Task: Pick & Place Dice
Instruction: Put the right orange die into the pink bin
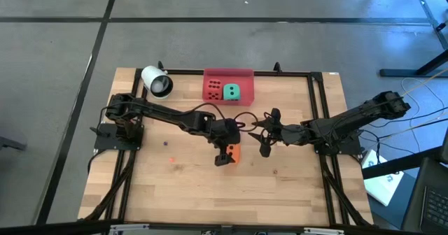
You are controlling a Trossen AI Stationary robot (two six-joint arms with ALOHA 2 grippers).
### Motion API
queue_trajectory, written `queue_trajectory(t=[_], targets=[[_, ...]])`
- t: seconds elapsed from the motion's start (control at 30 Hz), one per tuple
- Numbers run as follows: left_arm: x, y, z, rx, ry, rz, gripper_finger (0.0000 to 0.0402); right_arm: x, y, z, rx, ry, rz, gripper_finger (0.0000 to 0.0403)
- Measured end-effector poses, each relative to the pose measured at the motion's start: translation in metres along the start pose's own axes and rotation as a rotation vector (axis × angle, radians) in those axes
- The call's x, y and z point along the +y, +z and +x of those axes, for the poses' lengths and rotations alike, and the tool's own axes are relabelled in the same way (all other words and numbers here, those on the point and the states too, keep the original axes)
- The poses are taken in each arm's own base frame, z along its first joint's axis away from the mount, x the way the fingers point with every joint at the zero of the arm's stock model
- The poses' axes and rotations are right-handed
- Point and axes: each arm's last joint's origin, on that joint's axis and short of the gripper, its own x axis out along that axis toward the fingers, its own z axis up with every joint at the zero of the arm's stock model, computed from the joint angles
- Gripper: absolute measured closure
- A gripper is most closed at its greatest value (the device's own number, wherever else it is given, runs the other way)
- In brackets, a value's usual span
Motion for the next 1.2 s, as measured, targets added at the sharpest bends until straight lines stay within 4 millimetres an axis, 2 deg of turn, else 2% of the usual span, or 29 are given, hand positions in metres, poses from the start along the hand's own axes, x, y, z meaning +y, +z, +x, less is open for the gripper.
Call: queue_trajectory(t=[0.27,0.43,0.63,0.97,1.2], targets=[[0.003,-0.005,0.000,0.041,0.089,0.016,0.0004,0.000,0.000,0.000,-0.001,-0.003,0.006,0.0197],[0.004,-0.005,0.000,0.039,0.100,0.016,0.0004,-0.002,0.001,0.000,-0.026,-0.077,0.026,0.0197],[0.007,-0.009,0.015,0.068,0.073,-0.008,0.0004,-0.004,0.002,-0.002,-0.052,-0.146,0.028,0.0197],[0.005,-0.012,0.021,0.078,0.087,-0.010,0.0004,-0.007,0.007,-0.011,-0.072,-0.166,0.027,0.0197],[0.004,-0.016,0.023,0.109,0.191,0.071,0.0004,-0.008,0.006,-0.012,-0.066,-0.171,0.034,0.0197]])
